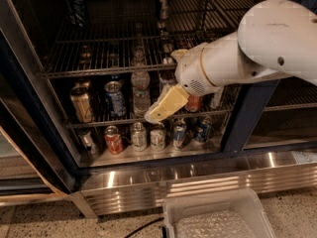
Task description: Pick pepsi can from top shelf of fridge
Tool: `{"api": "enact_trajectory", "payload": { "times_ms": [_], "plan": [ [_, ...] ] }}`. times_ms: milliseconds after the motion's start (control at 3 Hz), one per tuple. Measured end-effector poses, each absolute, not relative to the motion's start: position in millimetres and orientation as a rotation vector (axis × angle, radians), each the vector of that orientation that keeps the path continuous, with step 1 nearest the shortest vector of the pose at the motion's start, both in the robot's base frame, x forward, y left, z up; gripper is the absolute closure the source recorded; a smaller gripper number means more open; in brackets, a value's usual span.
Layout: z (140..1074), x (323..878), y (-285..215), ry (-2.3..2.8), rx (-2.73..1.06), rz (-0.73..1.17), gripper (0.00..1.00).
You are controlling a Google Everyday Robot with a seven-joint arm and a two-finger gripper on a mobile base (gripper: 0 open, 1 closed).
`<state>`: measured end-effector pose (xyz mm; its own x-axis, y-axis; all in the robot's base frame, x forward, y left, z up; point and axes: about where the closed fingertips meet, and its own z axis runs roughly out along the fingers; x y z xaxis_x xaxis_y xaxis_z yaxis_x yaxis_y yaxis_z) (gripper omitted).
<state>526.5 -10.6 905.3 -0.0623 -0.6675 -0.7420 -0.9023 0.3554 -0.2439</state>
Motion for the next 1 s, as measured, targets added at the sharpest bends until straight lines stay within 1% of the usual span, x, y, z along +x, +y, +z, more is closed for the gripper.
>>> {"api": "enact_trajectory", "payload": {
  "times_ms": [333, 1000],
  "plan": [
    [905, 527, -11, 1.8, -1.384, 0.362, 0.0],
    [919, 562, 27, 1.645, -1.351, 0.364, 0.0]
  ]
}}
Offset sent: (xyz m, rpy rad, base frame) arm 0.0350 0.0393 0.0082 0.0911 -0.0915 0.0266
